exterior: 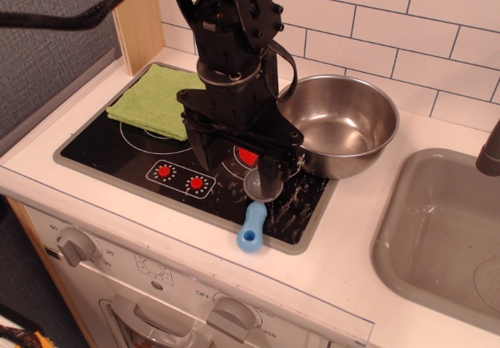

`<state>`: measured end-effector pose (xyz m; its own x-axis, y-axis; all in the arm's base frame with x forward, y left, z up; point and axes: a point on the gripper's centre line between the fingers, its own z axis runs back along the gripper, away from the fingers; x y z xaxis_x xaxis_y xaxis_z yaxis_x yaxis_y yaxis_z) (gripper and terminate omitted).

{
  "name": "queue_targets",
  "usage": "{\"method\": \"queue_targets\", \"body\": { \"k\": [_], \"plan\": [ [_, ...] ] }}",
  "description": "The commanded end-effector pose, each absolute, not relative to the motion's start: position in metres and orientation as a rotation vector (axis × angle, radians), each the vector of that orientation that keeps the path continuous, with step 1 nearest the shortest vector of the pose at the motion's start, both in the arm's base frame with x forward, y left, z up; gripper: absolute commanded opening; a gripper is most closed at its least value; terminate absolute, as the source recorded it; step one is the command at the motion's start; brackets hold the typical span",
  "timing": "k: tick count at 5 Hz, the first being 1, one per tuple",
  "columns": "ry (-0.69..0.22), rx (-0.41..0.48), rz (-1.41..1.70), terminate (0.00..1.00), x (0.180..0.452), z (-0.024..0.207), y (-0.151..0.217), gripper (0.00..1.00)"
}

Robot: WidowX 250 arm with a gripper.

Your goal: Move the green towel in front of the left burner

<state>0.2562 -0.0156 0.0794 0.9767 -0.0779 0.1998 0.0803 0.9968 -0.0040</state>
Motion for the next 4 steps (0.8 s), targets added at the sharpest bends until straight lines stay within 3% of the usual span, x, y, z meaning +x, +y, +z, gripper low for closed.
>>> {"method": "queue_targets", "body": {
  "k": [1,2,4],
  "plan": [
    [-0.201,-0.012,-0.08,0.0,0.256,0.079,-0.016,1.0],
    [-0.215,-0.025,-0.067,0.0,0.269,0.076,0.022,1.0],
    [-0.191,0.034,-0.043,0.0,0.31,0.07,0.109,1.0]
  ]
}}
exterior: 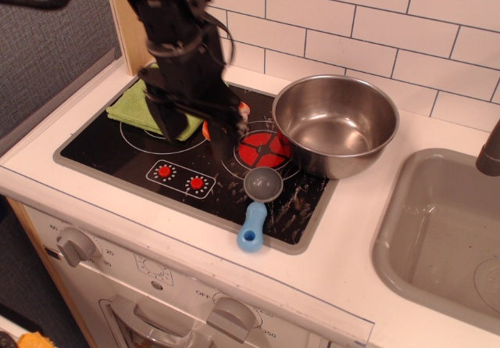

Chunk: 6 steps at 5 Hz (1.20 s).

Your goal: Move the green towel in front of the left burner

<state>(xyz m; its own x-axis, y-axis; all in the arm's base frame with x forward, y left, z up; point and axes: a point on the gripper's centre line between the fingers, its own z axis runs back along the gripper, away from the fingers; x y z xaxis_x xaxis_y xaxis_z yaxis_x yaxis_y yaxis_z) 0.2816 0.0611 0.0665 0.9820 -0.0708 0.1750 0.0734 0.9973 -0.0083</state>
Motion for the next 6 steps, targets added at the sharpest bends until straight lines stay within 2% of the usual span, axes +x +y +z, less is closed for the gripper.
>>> {"method": "queue_targets", "body": {
  "k": [1,2,4,5,6],
  "plan": [
    [-0.154,0.048,-0.025,0.0,0.334,0.055,0.135,1.0],
    [-0.153,0.062,0.008,0.0,0.351,0.049,0.152,1.0],
    [-0.151,0.055,0.013,0.0,0.375,0.038,0.155,1.0],
    [-0.138,0.05,0.011,0.0,0.372,0.031,0.151,1.0],
    [-0.094,0.038,0.012,0.0,0.36,0.012,0.148,1.0]
  ]
}}
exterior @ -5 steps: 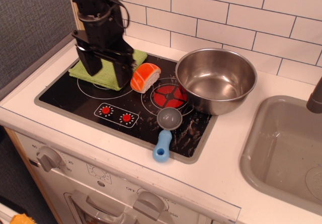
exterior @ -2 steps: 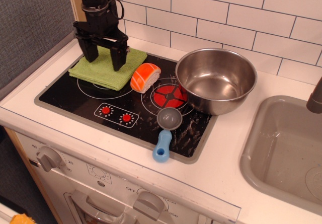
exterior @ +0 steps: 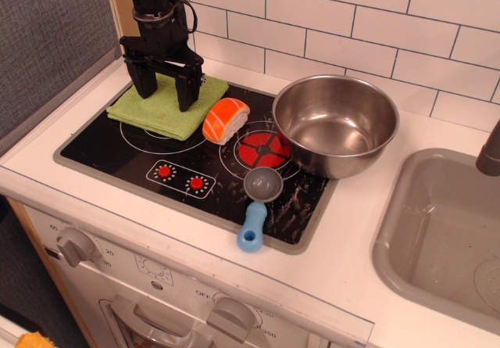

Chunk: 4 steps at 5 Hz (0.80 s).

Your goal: Move the green towel in front of the left burner

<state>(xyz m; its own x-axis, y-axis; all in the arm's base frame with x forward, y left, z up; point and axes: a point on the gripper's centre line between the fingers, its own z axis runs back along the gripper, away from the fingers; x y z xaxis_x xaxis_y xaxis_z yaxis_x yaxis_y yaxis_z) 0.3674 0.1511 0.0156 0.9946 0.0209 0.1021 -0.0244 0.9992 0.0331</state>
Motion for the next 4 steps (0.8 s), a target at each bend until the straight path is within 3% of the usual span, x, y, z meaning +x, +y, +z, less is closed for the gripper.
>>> {"method": "queue_targets", "body": {
  "k": [1,4],
  "plan": [
    [-0.059,0.029,0.01,0.0,0.348,0.003,0.147,1.0],
    [-0.066,-0.012,-0.071,0.0,0.277,0.007,0.141,1.0]
  ]
}}
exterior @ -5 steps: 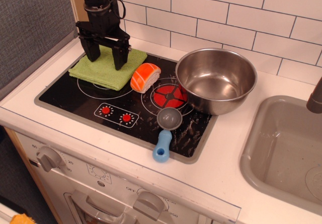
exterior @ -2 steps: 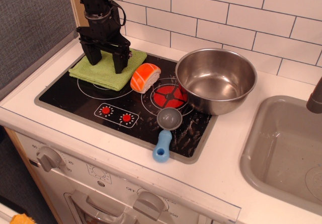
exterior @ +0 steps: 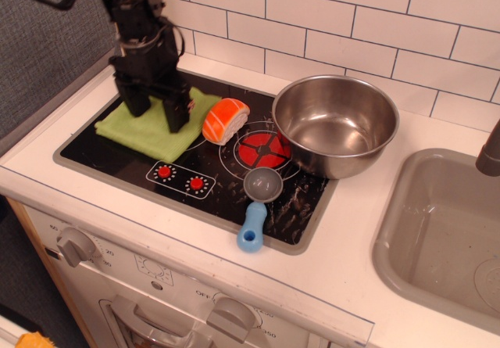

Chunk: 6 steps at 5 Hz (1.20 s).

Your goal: Move the green towel in front of the left burner

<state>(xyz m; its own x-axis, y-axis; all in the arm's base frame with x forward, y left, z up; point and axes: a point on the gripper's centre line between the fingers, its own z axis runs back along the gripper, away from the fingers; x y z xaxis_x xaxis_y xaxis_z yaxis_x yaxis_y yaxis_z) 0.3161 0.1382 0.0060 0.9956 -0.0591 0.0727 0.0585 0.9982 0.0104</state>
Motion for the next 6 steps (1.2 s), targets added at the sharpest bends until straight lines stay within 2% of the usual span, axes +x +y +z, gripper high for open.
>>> {"method": "queue_targets", "body": {
  "k": [1,2,4,6],
  "plan": [
    [-0.074,-0.014,-0.067,0.0,0.25,0.009,0.145,1.0],
    [-0.079,-0.023,-0.05,0.0,0.239,0.011,0.148,1.0],
    [-0.077,-0.015,-0.059,0.0,0.248,0.013,0.143,1.0],
    [-0.159,0.056,-0.108,0.0,0.255,0.074,0.124,1.0]
  ]
}}
